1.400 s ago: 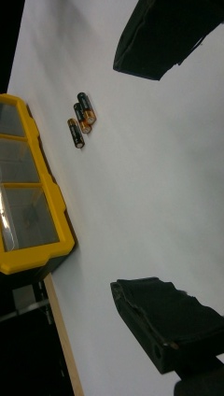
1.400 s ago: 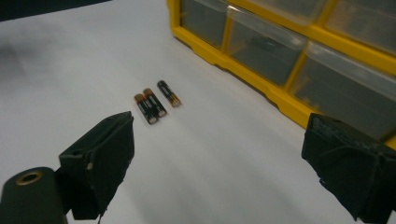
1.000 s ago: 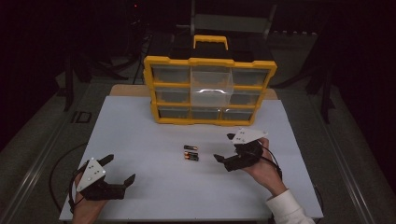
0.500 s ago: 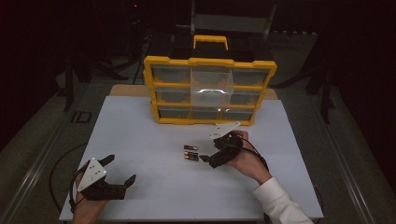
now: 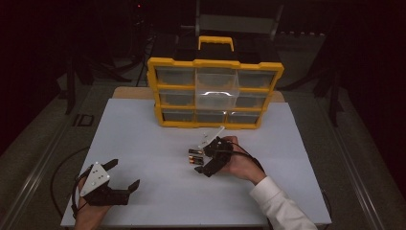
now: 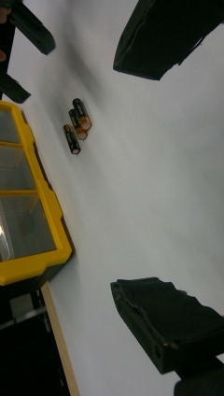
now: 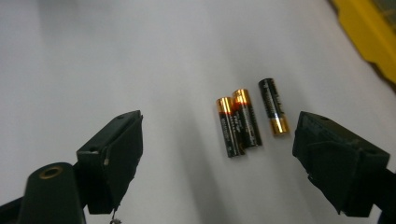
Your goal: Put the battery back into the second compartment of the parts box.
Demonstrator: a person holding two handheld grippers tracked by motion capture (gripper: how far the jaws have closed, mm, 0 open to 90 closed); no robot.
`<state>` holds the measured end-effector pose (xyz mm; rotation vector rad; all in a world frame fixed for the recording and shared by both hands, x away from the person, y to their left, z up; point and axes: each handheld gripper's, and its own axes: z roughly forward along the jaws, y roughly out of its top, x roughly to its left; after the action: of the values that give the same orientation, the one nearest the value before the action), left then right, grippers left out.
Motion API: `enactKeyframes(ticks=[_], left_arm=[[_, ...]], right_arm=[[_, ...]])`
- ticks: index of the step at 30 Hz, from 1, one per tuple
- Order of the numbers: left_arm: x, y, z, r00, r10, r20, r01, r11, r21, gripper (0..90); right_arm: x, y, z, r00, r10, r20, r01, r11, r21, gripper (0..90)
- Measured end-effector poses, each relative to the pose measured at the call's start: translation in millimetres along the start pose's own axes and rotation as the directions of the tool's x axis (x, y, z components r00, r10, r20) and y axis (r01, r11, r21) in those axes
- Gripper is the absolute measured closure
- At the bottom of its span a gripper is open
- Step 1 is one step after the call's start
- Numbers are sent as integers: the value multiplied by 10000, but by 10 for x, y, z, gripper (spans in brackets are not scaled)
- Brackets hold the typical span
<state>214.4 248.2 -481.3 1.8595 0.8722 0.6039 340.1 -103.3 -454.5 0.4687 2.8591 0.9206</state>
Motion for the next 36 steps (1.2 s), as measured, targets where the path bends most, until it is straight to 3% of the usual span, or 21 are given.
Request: enactKeyframes(ticks=[4, 9, 23, 36], left_arm=[[-5, 0, 6, 10000, 16, 19, -16, 10000, 21, 2], [-4, 1, 0, 10000, 25, 22, -25, 10000, 3, 1], [-8, -2, 10, 10000, 17, 77, -17, 10000, 32, 2], [-21, -1, 18, 9998, 72, 182, -74, 10000, 61, 2]], right_arm=[[4, 58, 65, 9997, -254, -30, 255, 9990, 355, 157], [4, 154, 126, 9989, -399, -250, 408, 9984, 383, 170], [3, 169, 326, 9981, -534, -311, 564, 9927, 1063, 205], [13, 148, 485, 9953, -804, -533, 882, 9824, 1646, 364]])
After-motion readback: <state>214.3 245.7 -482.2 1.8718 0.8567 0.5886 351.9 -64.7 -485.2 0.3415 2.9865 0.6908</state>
